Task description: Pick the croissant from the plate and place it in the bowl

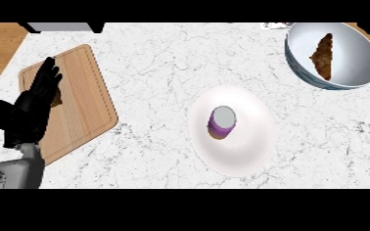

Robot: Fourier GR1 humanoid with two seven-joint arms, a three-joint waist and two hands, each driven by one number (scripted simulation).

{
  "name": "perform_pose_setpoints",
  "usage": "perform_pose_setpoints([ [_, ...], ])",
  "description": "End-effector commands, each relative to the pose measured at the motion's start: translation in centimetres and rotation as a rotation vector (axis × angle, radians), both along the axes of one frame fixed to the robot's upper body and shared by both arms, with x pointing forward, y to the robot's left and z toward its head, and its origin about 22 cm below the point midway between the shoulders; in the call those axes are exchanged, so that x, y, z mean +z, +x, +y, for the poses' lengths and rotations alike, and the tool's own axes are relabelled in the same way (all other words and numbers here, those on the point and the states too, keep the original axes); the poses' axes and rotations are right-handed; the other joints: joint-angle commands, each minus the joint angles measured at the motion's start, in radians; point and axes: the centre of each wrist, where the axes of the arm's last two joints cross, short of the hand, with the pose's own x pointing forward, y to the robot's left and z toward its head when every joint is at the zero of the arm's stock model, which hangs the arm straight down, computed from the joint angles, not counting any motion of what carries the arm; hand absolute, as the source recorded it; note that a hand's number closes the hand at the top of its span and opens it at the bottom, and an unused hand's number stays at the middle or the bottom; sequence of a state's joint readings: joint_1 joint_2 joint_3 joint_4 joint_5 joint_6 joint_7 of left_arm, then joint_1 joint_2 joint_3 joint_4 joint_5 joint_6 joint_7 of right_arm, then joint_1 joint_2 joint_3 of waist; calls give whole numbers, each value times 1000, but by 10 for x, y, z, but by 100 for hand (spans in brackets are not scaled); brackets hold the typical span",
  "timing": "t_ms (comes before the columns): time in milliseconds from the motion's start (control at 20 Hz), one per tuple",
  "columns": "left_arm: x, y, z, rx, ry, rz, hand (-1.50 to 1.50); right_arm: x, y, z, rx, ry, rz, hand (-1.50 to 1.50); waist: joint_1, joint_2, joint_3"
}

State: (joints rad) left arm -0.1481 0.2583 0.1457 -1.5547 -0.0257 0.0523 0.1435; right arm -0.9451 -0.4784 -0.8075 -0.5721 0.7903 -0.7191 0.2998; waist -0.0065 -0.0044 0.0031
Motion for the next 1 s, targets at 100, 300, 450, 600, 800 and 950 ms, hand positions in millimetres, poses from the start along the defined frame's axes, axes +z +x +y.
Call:
perform_pose_setpoints([
  [100, 1, -2, -8, 26, -4, -5, 0, -17, -47, -35, -6, 71, -183, -150, -28, -9, -3],
  [300, -12, -11, 21, 53, -5, 7, 0, -49, -85, -25, 35, 97, -176, -150, -47, -15, -6],
  [450, -13, -13, 20, 59, 15, 12, 0, -50, -122, -27, 54, 88, -195, -150, -48, -14, -6],
  [600, 3, -12, 21, 45, -2, 16, 0, -43, -160, -27, 91, 123, -252, -150, -51, -16, -6],
  [800, 0, -15, -4, 17, 3, 11, 0, -38, -209, -8, 119, 104, -313, -150, -19, -5, -4],
  [950, 1, -9, -6, 3, -7, 7, 0, -30, -244, -3, 150, 63, -348, -150, -11, -1, -4],
])
